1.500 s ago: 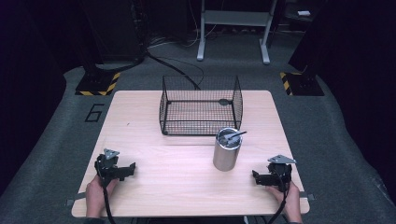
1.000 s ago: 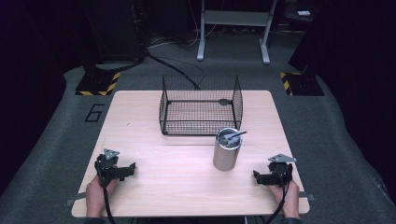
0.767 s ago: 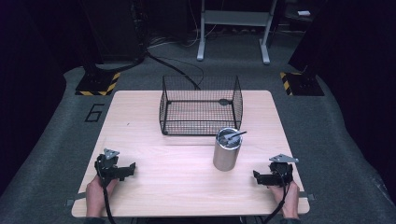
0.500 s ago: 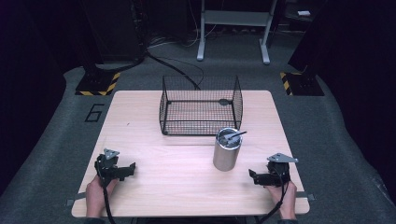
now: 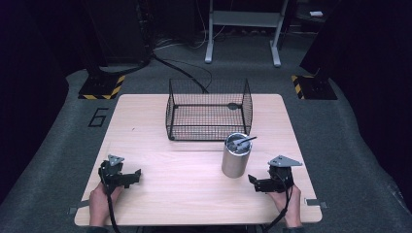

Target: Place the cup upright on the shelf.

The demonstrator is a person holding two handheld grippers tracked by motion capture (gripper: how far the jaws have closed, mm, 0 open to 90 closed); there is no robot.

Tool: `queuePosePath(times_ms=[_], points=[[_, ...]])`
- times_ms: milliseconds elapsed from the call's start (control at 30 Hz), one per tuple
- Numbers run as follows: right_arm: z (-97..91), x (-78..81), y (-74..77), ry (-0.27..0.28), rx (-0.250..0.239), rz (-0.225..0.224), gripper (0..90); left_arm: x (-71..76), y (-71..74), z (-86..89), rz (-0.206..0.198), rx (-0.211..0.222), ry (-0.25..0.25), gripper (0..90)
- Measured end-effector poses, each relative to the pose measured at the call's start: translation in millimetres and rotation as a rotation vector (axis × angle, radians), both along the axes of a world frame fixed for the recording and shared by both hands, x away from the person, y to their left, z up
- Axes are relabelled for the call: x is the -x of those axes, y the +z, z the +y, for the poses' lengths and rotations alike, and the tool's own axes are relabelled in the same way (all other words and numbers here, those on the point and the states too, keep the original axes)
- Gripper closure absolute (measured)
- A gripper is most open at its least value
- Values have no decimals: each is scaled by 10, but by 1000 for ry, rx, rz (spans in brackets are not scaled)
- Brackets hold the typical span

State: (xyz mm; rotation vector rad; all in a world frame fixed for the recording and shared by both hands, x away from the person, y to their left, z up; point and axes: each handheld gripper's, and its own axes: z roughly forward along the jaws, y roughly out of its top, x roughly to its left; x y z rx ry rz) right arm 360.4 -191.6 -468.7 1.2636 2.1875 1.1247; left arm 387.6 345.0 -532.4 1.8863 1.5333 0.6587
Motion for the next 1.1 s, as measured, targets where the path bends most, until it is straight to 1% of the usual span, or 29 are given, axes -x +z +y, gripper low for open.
queuePosePath(times_ms=[167, 233, 400, 533, 700, 767, 833, 867, 900, 1000, 1033, 1100], points=[[103, -19, 76, 19, 15, -7, 0, 0, 0, -1, 0, 0, 1, 0], [141, -32, 114, 28, 13, -10, 0, 0, 1, 0, 1, 0, 0, 0], [244, -67, 205, 44, 12, -39, 0, 0, 1, -1, 0, 0, 0, 0], [345, -113, 268, 64, 14, -46, 0, 0, 0, -1, 0, 0, 1, 0], [427, -167, 300, 59, 14, -51, 0, 1, 1, 0, 1, 0, 0, 0], [463, -208, 310, 72, 26, -55, 0, 1, 0, -1, 0, 1, 0, 0], [497, -236, 322, 66, 18, -52, 0, 1, 0, 0, 0, 0, 0, 0], [510, -253, 329, 73, 15, -46, 0, 1, 0, 0, 0, 0, 0, 0], [520, -270, 333, 72, 12, -52, 0, 1, 0, 0, 0, 0, 0, 0], [550, -311, 347, 68, 0, -47, 0, 1, 1, 0, 0, 0, -1, 0], [560, -327, 349, 68, -4, -53, 0, 1, 0, 0, 0, 0, -1, 0], [581, -350, 358, 66, 0, -54, 0, 1, 0, 0, 0, 0, 0, 0]])
